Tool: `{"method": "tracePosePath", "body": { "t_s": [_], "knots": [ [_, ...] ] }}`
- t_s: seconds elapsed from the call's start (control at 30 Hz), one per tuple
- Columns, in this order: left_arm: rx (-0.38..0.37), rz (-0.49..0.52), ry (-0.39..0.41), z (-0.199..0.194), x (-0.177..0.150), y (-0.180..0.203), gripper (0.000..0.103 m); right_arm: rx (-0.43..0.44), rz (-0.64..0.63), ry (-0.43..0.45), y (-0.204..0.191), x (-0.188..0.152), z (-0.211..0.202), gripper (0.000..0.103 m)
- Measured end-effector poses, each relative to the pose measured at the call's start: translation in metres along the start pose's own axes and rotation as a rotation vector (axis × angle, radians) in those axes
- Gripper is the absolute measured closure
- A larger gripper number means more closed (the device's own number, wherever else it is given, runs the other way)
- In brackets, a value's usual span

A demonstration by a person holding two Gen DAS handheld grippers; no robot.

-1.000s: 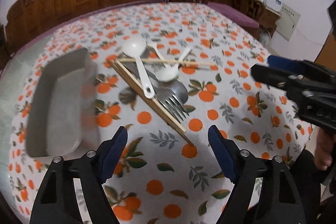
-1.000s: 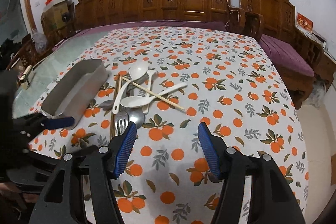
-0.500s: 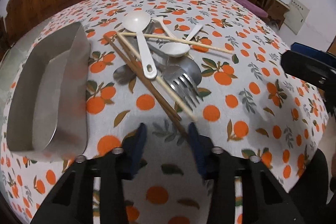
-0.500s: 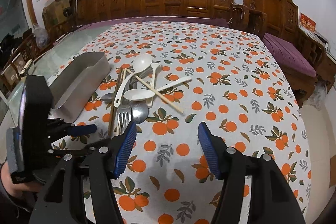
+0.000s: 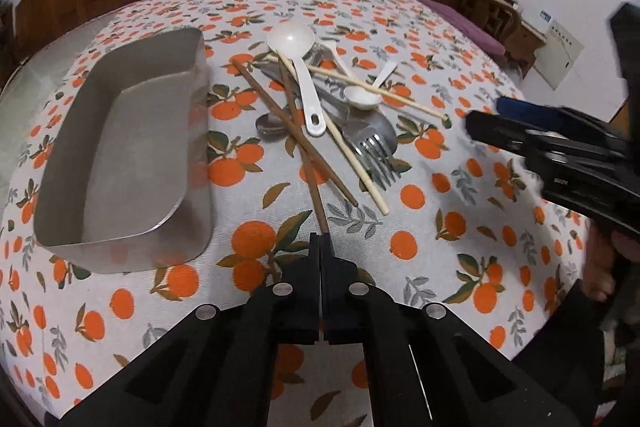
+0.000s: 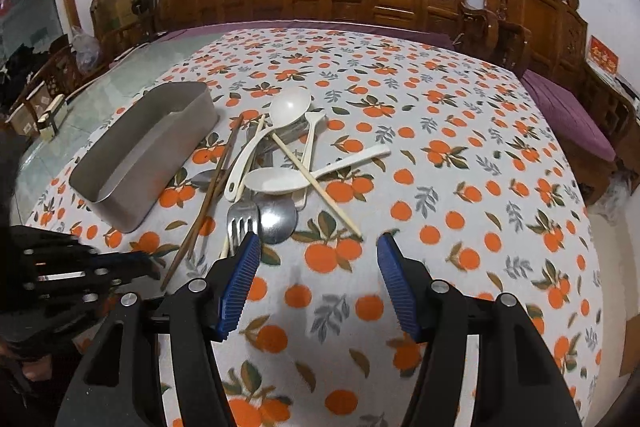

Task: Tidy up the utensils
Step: 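Move the right tool toward the utensil pile while the left tool approaches it too, then grasp a light chopstick with the right tool while the left tool grasps a dark chopstick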

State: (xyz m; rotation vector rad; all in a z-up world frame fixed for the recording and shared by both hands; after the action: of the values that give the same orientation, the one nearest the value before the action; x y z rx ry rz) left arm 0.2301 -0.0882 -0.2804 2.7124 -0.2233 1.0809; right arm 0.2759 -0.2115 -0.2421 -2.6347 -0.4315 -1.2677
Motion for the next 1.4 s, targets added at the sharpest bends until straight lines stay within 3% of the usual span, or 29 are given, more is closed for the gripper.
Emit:
{"method": "tracePosePath", "body": {
  "t_s": [0.4, 0.5, 0.63, 0.83, 0.93, 1.4],
  "knots": [
    [0.012, 0.011, -0.033, 0.014, 0.003, 0.004, 0.102, 0.053, -0.075, -0.093, 0.015, 0.004, 0.072, 0.054],
    [0.018, 0.017, -0.034, 0.016, 0.001, 0.002, 0.098, 0.075, -0.1, -0.13, 0.012, 0.0, 0.081, 0.063],
    [0.026, 0.016, -0.038, 0.017, 0.0, -0.001, 0.093, 0.075, -0.139, -0.167, 0.015, -0.006, 0.088, 0.084],
    [0.03, 0.021, -0.033, 0.019, 0.003, -0.002, 0.081, 0.133, -0.148, -0.184, 0.013, -0.016, 0.067, 0.097],
    [0.027, 0.026, -0.026, 0.021, 0.006, 0.0, 0.074, 0.153, -0.12, -0.172, 0.014, -0.02, 0.047, 0.097],
    [0.067, 0.053, -0.043, 0.035, 0.005, -0.004, 0.078, 0.127, -0.01, -0.081, 0.012, -0.024, -0.035, 0.097]
  ]
}}
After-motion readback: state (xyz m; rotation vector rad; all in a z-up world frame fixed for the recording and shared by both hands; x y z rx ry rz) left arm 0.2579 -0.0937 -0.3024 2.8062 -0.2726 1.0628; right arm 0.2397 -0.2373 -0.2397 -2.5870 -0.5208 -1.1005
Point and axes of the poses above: each gripper's, at about its wrist camera, not at the fingertips, and z roughly the way its jaws point, y to its right, x to its top, the point moved 9 cm from there along z, roughly the way its jaws point, and after that the axes turned 12 degrees about y, right-handed, at the moved point
